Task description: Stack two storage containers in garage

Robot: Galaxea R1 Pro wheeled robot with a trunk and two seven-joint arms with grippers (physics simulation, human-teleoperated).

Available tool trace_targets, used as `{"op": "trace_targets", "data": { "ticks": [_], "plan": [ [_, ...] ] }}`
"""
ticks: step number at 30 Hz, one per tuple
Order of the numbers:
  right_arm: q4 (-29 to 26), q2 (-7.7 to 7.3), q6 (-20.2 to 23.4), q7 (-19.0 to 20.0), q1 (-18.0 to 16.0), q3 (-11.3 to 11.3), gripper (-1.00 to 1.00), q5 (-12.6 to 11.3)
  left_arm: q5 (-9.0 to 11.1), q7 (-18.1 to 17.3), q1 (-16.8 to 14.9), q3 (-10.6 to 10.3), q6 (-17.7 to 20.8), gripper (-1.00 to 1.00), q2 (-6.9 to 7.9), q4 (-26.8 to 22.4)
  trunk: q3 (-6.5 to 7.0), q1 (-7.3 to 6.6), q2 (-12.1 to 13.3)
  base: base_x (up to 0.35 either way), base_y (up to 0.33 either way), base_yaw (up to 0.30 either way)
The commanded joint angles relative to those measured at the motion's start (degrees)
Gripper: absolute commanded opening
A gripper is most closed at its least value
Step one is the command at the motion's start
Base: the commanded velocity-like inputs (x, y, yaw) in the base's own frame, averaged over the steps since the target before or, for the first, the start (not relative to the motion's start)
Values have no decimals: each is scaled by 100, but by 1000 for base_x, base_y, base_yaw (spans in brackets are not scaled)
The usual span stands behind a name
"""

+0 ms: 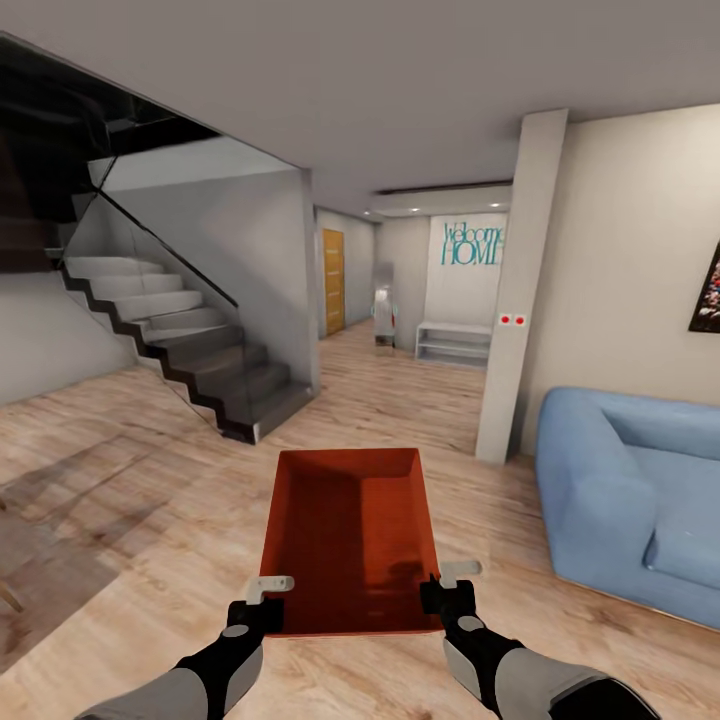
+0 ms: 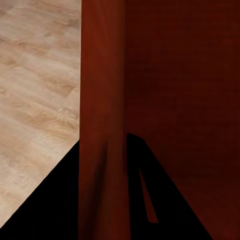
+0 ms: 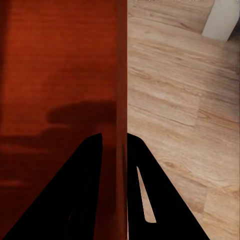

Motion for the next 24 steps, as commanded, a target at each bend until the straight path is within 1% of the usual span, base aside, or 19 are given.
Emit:
{"op": "trace_targets", "data": {
  "ticks": [1, 24],
  "plan": [
    [1, 36, -9, -9, -8, -310, -100, 8, 24, 38, -5, 9, -8, -100, -6, -4, -10, 5, -9, 321, 0, 0],
    [1, 36, -13, -5, -8, -310, -100, 12, 15, 38, -5, 9, -9, -100, -6, -4, -10, 5, -9, 321, 0, 0]
  ]
}}
